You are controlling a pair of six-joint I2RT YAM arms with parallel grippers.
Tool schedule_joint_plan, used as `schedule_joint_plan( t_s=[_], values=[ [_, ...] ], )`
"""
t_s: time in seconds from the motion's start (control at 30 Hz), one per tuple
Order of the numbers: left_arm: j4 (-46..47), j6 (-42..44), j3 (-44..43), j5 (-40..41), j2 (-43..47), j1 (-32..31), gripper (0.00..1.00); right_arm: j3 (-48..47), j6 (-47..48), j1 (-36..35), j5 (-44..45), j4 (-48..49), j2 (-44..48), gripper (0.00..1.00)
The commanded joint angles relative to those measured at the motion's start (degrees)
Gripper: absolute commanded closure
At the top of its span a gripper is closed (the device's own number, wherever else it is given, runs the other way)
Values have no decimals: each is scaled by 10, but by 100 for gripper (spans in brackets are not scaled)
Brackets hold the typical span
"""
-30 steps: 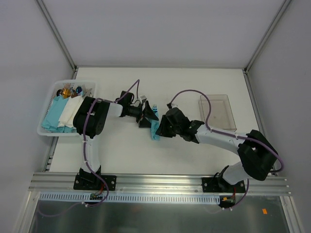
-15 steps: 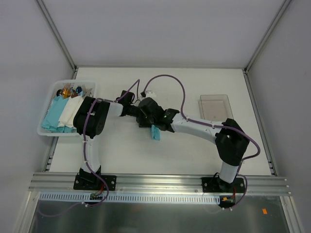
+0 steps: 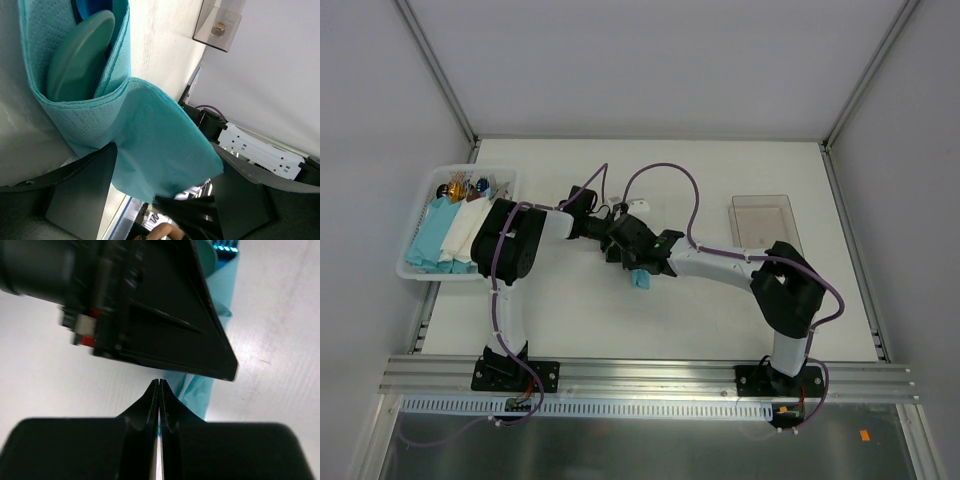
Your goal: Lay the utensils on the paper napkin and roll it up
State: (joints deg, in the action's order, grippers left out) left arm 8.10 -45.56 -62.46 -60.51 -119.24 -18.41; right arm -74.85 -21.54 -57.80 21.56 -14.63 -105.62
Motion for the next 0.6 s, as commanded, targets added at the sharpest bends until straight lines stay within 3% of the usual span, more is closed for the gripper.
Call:
schedule_joint_plan(
  t_s=[0.0,0.27,0.57],
  values=[
    [-63,32,20,127,-48,-2,24,21,0,-1,59,-41,2,100],
    [-63,35,17,123,-43,-2,24,112,-71,1,73,-76,41,100],
    [-63,47,10,109,-32,-1,25,153,-62,1,49,-52,60,100]
  ],
)
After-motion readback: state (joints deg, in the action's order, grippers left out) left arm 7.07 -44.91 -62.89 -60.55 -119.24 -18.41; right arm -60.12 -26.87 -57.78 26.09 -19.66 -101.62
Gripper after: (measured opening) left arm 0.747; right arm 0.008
